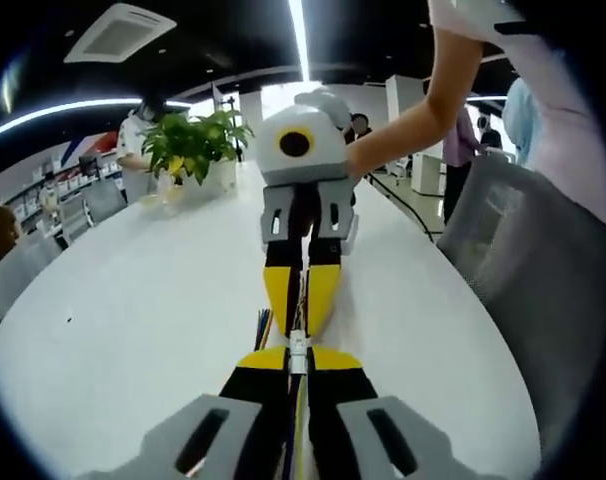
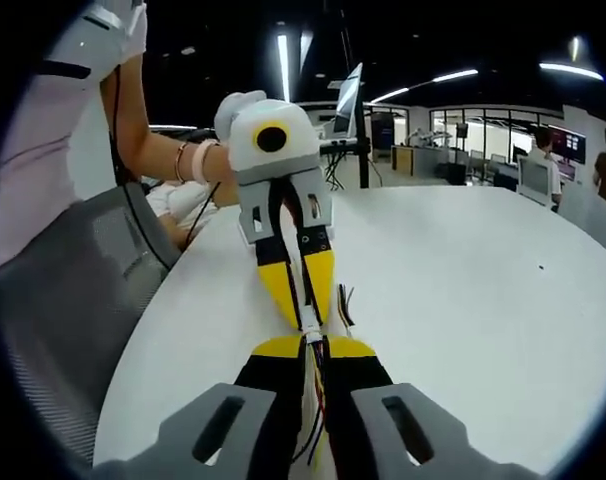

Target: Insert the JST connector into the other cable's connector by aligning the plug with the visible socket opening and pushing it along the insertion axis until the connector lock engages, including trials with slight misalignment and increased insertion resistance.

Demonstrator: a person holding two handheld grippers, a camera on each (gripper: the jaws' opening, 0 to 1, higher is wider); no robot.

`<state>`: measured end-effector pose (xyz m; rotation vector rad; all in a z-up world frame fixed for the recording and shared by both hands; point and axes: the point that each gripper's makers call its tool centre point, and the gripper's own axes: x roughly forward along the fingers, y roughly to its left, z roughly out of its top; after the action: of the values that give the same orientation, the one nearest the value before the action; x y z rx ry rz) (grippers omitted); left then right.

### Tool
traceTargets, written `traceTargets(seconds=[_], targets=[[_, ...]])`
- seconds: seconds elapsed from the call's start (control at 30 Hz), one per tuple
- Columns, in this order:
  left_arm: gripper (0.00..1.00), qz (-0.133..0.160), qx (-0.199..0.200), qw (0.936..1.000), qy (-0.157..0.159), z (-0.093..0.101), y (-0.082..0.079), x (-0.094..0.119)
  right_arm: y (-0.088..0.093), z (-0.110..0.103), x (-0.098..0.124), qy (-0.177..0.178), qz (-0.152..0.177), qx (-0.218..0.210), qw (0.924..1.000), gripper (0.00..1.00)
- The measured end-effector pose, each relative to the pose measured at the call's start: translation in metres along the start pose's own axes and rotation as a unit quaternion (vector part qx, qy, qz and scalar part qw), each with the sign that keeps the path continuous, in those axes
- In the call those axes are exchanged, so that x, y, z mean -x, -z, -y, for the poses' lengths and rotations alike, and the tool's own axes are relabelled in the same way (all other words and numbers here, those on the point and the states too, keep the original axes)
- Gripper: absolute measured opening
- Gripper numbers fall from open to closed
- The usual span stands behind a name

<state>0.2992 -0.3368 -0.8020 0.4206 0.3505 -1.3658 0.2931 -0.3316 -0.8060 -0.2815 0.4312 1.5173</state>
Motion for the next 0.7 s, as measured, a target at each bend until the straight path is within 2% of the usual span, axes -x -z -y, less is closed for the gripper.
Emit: traceTargets(seconds=[0.47, 0.7], targets=[[0.00, -0.009, -0.003, 0.9999, 0.006, -0.001, 0.008, -0.005, 0.006, -0.002, -0.003, -0.002, -0.013, 0.009, 0.9999, 0.02], [0.00, -0.013, -0.002, 0.9999, 0.005, -0.004, 0.019, -0.011, 0.014, 0.000, -0.011, -0.002, -0.024, 0.022, 0.9995, 0.03]])
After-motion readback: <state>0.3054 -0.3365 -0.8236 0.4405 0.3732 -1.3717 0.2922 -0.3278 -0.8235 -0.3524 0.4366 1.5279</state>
